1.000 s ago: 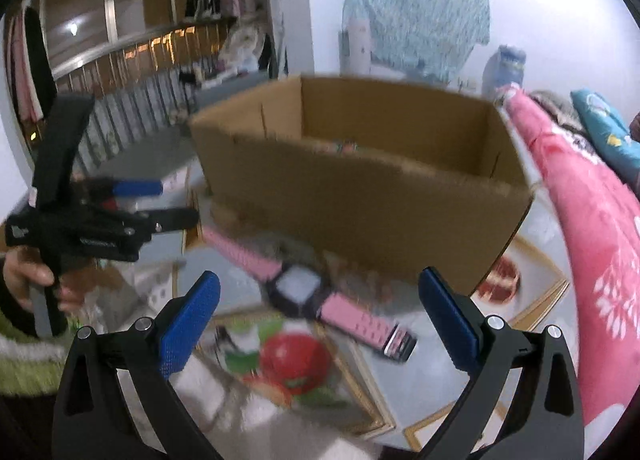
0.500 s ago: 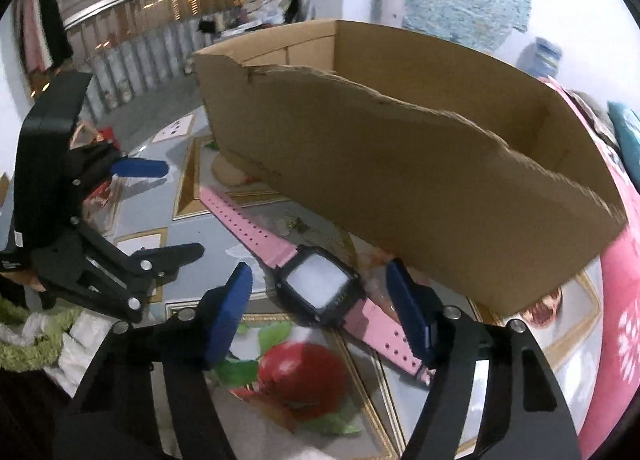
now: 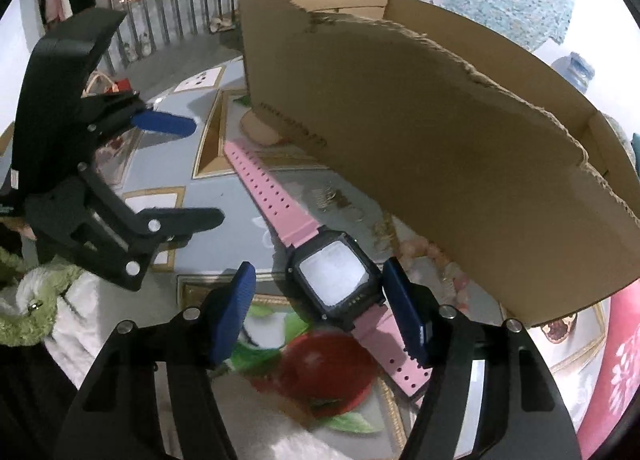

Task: Organize jewelry

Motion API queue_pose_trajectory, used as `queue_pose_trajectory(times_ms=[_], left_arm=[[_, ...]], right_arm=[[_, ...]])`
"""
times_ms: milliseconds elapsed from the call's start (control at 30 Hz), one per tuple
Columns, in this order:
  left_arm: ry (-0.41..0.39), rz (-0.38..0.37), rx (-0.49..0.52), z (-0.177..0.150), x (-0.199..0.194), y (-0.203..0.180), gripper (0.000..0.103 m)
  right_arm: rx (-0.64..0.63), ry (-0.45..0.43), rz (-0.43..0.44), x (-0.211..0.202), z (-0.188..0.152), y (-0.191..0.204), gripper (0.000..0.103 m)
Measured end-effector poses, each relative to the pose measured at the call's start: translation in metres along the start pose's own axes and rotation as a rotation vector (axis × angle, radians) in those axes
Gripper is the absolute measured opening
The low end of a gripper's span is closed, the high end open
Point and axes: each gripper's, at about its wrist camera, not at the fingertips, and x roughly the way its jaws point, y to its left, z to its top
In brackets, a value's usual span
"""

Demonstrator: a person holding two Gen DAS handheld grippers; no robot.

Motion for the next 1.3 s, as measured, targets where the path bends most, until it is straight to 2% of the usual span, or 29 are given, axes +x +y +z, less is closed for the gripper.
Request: queue_pose_trajectory(times_ms=[267, 367, 400, 433, 533, 667, 833, 967, 1100, 1133, 1200, 1233, 1300], left_arm=[[-0.009, 0.02, -0.021, -0.002, -0.004, -0.002, 0.095], [-0.026, 0.018, -0.013, -0.004, -0.004, -0.003, 0.095], [-0.025, 0.018, -0.014, -0.004, -0.004, -0.003, 0.095], [-0.022, 0.022, -0.009, -0.004, -0.004, -0.004, 0.095], [-0.036, 0.021, -0.006, -0.004, -0.009, -0.006, 0.095], [-0.098, -0.009, 0.012, -0.005, -0.024, -0.012, 0.095], [-0.148, -0.05, 0.112, -0.002, -0.036, -0.035, 0.094], [-0.141, -0.049, 0.249, 0.002, -0.033, -0.06, 0.076], [-0.11, -0.06, 0.322, 0.004, -0.026, -0.075, 0.06], [-0.101, -0.06, 0.332, 0.006, -0.024, -0.076, 0.057], [-0.077, -0.063, 0.345, 0.008, -0.019, -0.079, 0.043], [-0.066, -0.067, 0.343, 0.009, -0.017, -0.079, 0.04], [-0.049, -0.084, 0.315, 0.012, -0.013, -0.074, 0.025]], right_arm=[[-0.064, 0.004, -0.097, 0.006, 0.0, 0.015, 0.064], [-0.057, 0.011, -0.11, 0.009, 0.001, 0.014, 0.057], [-0.032, 0.018, -0.087, 0.01, 0.002, 0.01, 0.051], [-0.002, 0.019, -0.061, 0.011, 0.002, 0.005, 0.05], [0.053, 0.018, -0.008, 0.01, 0.002, -0.005, 0.05], [0.126, 0.025, 0.09, 0.007, -0.001, -0.02, 0.05], [0.217, 0.047, 0.243, 0.005, -0.005, -0.041, 0.05], [0.27, 0.072, 0.365, 0.006, -0.007, -0.057, 0.05], [0.284, 0.097, 0.455, 0.01, -0.007, -0.063, 0.05], [0.284, 0.101, 0.47, 0.011, -0.007, -0.064, 0.05], [0.283, 0.108, 0.495, 0.015, -0.005, -0.064, 0.05], [0.284, 0.109, 0.503, 0.015, -0.007, -0.066, 0.05], [0.287, 0.109, 0.511, 0.017, -0.006, -0.066, 0.05]])
